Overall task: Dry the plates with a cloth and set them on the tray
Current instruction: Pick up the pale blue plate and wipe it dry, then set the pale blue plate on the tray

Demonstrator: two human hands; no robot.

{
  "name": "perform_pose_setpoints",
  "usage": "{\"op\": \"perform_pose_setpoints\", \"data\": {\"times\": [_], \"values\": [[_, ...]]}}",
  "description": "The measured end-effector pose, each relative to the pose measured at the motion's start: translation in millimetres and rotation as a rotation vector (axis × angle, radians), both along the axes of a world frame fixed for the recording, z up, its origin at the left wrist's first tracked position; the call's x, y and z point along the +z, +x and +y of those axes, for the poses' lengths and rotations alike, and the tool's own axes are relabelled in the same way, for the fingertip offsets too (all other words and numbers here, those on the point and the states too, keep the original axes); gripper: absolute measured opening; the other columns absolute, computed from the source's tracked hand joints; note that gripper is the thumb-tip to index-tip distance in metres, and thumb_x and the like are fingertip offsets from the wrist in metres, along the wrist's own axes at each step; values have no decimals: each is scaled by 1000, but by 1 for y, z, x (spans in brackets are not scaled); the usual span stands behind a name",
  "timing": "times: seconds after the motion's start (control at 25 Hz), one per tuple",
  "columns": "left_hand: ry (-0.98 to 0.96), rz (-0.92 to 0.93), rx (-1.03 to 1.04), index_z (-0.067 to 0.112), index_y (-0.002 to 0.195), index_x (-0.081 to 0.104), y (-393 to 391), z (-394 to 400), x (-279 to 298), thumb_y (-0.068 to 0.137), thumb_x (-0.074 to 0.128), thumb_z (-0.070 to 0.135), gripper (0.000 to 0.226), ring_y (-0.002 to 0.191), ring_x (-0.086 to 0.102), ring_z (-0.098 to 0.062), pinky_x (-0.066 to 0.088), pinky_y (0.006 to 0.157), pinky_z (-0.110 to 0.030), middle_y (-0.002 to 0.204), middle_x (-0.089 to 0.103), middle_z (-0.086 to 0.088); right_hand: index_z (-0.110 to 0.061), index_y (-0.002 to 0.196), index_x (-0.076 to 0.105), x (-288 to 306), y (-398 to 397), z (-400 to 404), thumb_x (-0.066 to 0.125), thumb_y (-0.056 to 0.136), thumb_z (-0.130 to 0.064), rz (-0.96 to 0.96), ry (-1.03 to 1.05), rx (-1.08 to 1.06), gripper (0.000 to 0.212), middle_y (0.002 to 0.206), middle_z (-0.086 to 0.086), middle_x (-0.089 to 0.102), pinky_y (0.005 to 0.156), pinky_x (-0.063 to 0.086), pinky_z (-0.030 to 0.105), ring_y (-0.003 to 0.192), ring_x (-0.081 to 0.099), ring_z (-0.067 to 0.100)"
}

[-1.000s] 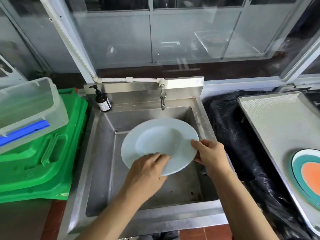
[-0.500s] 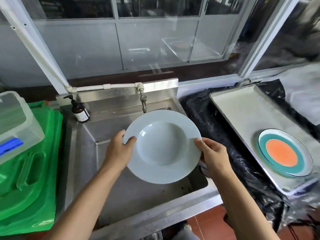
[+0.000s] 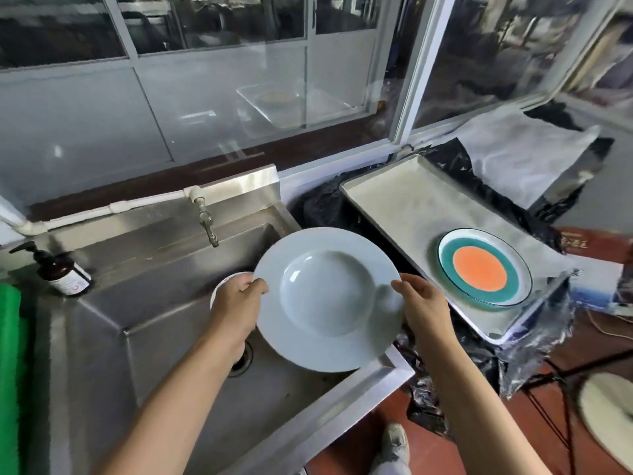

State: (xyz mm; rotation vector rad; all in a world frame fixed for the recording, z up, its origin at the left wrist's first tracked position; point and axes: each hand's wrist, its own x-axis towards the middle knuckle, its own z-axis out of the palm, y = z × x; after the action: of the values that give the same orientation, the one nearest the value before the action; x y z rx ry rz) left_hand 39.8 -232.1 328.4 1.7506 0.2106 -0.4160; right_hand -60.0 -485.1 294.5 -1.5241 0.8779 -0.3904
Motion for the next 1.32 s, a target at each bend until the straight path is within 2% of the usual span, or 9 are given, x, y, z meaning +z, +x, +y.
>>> {"op": "perform_pose_setpoints", "data": {"times": [0.2,0.36,0.44,0.56,0.72,0.84,1.0,1.16,1.32], "values": [[1,44,-89,5,93,65,-2,-77,1,67,56,29,37,83,54,-24,43,75,-40,88,63,-16,-33,93,73,-12,-14,-71,71,89,-19,11,-11,-104,14,86,-15,71,69,48,25,78,62,1],[-10,67,-161,11,107,68,-2,-150,-5,82,57,23,30,95,65,-29,53,89,-48,102,73,-4,-20,100,78,-21,-28,-140,68,90,-13,49,-1,-141,16,90,-12,72,83,49,34,88,64,16],[-1,70,-154,16,106,70,-3,-192,-13,89,55,15,22,101,68,-29,53,95,-54,103,75,-6,-28,89,78,-25,-33,-180,66,90,-13,78,-12,-148,19,84,-17,73,77,50,33,84,64,16],[16,85,-151,16,98,69,-5,-248,-27,90,55,13,17,99,66,-32,52,89,-47,102,73,-14,-37,76,72,-31,-38,-233,65,90,-11,107,-24,-154,30,73,-27,68,69,47,27,78,61,3],[34,110,-126,13,93,73,-6,-318,-47,89,55,12,18,105,66,-35,51,100,-53,101,74,-13,-16,103,79,-52,-40,-306,63,93,-13,165,-44,-183,19,75,-22,67,72,45,31,77,60,5],[35,142,-150,8,91,73,-2,-362,-63,83,55,15,21,94,68,-29,54,91,-47,95,73,-15,-12,114,76,-70,-35,-349,61,96,-15,188,-45,-200,23,87,-11,67,80,44,32,81,59,3],[74,230,-189,-3,87,62,9,-411,-81,69,54,21,32,83,57,-25,50,83,-41,83,62,-15,-12,114,75,-91,-24,-394,62,96,-18,229,-83,-211,23,95,-6,68,83,42,31,87,61,7],[125,297,-199,10,78,58,17,-446,-93,59,51,19,22,75,48,-23,44,75,-38,77,52,-9,-11,116,74,-108,-12,-424,59,97,-16,261,-67,-201,24,89,-11,65,87,45,34,100,62,20],[159,310,-184,12,77,60,21,-469,-104,53,50,19,27,75,48,-21,44,76,-39,76,52,-8,-17,107,76,-119,-3,-444,59,96,-14,311,-86,-192,20,76,-20,61,72,45,31,79,62,13]]}}
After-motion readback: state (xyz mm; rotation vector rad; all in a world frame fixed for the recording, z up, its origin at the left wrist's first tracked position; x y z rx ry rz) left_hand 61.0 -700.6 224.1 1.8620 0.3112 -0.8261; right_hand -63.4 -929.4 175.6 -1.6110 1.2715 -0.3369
